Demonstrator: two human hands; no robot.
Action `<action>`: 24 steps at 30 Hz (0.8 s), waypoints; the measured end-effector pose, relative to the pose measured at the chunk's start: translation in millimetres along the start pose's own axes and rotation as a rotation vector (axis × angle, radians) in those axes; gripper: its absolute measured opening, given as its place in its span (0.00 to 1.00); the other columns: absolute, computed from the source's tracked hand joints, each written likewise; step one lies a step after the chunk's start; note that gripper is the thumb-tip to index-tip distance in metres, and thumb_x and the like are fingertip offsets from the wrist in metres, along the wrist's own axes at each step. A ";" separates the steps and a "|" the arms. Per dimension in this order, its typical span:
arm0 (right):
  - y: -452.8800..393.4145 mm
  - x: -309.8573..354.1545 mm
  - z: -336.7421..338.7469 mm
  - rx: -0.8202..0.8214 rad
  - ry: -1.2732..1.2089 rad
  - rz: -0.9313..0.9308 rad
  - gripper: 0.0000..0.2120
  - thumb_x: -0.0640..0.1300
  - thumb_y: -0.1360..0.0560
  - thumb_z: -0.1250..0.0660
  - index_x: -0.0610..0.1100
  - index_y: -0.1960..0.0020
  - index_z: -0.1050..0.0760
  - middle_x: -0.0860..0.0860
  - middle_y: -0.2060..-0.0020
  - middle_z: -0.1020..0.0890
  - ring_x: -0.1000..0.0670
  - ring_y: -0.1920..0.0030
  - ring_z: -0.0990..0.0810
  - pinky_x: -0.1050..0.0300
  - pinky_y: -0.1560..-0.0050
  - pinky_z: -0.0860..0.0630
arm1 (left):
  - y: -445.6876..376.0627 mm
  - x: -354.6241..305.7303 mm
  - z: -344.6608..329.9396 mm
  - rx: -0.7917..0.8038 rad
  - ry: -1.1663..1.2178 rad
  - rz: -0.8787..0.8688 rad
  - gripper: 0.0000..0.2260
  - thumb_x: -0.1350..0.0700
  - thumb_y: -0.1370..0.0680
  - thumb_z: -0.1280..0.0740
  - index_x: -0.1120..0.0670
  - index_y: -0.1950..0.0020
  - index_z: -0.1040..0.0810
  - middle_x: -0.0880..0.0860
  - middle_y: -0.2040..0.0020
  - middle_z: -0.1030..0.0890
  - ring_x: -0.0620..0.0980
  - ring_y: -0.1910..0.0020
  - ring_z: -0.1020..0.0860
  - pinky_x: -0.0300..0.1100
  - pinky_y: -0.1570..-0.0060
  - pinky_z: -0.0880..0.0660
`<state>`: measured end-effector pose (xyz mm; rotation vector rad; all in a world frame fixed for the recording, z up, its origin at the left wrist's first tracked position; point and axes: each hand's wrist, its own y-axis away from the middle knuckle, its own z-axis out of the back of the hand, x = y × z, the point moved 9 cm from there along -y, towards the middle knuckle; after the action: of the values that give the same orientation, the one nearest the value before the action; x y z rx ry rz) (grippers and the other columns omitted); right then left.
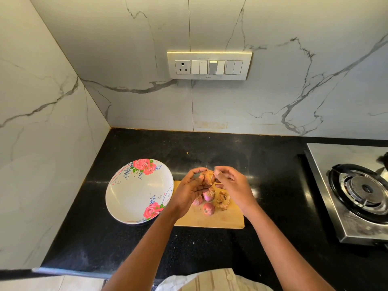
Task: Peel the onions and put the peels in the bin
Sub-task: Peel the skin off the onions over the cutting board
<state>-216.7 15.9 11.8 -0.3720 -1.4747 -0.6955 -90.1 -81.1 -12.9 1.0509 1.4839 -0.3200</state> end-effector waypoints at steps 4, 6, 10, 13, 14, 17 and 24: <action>-3.6 -1.0 0.5 -0.031 0.086 0.043 0.08 0.49 0.24 0.26 0.51 0.45 0.16 0.54 0.51 0.14 0.52 0.48 0.15 0.51 0.46 0.18 | 0.9 -9.1 -3.8 0.002 -0.061 -0.034 0.11 0.55 0.15 0.38 0.53 0.34 0.25 0.54 0.44 0.15 0.54 0.43 0.17 0.44 0.44 0.20; -3.4 -2.1 3.7 -0.067 0.041 0.027 0.05 0.42 0.22 0.27 0.47 0.47 0.16 0.51 0.55 0.13 0.51 0.52 0.14 0.51 0.47 0.17 | 1.7 -10.5 -6.6 0.007 -0.090 -0.052 0.11 0.54 0.16 0.36 0.52 0.33 0.25 0.53 0.42 0.16 0.52 0.43 0.16 0.41 0.47 0.20; -3.9 -2.7 2.5 -0.091 0.051 0.011 0.04 0.39 0.21 0.29 0.45 0.49 0.17 0.49 0.58 0.14 0.51 0.56 0.14 0.55 0.51 0.16 | 4.8 -9.9 -6.6 0.002 -0.079 -0.062 0.12 0.55 0.17 0.35 0.53 0.33 0.26 0.53 0.42 0.16 0.52 0.42 0.17 0.43 0.44 0.20; -4.5 -8.0 3.5 -0.141 0.084 -0.005 0.04 0.39 0.20 0.30 0.45 0.50 0.18 0.50 0.58 0.14 0.52 0.56 0.15 0.58 0.52 0.17 | 5.8 -7.1 -7.2 -0.003 -0.087 -0.062 0.13 0.53 0.17 0.35 0.51 0.33 0.27 0.54 0.40 0.17 0.52 0.41 0.17 0.44 0.41 0.20; -3.8 -10.8 6.4 -0.169 0.095 -0.018 0.03 0.39 0.20 0.31 0.45 0.49 0.18 0.50 0.57 0.15 0.53 0.56 0.15 0.58 0.53 0.17 | 6.4 -5.2 -7.4 -0.003 -0.086 -0.059 0.14 0.53 0.18 0.35 0.51 0.32 0.27 0.54 0.39 0.18 0.53 0.40 0.18 0.44 0.41 0.21; -4.1 -27.8 23.6 -0.252 0.127 -0.106 0.03 0.41 0.19 0.32 0.46 0.49 0.20 0.51 0.56 0.15 0.54 0.58 0.14 0.61 0.56 0.18 | 7.4 0.5 -6.2 0.005 -0.042 -0.040 0.15 0.53 0.17 0.36 0.51 0.30 0.28 0.54 0.37 0.18 0.54 0.39 0.18 0.45 0.40 0.21; -4.3 -66.2 22.7 -0.070 0.505 -0.200 0.09 0.50 0.19 0.32 0.47 0.43 0.18 0.55 0.50 0.17 0.55 0.52 0.18 0.54 0.48 0.22 | 7.8 1.0 4.4 -0.032 -0.032 -0.043 0.17 0.49 0.18 0.36 0.49 0.30 0.28 0.52 0.38 0.18 0.53 0.39 0.19 0.46 0.39 0.22</action>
<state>-233.9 39.9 -51.7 -0.0880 -1.0155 -0.9254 -81.3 -79.6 -11.9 0.9852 1.4804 -0.3413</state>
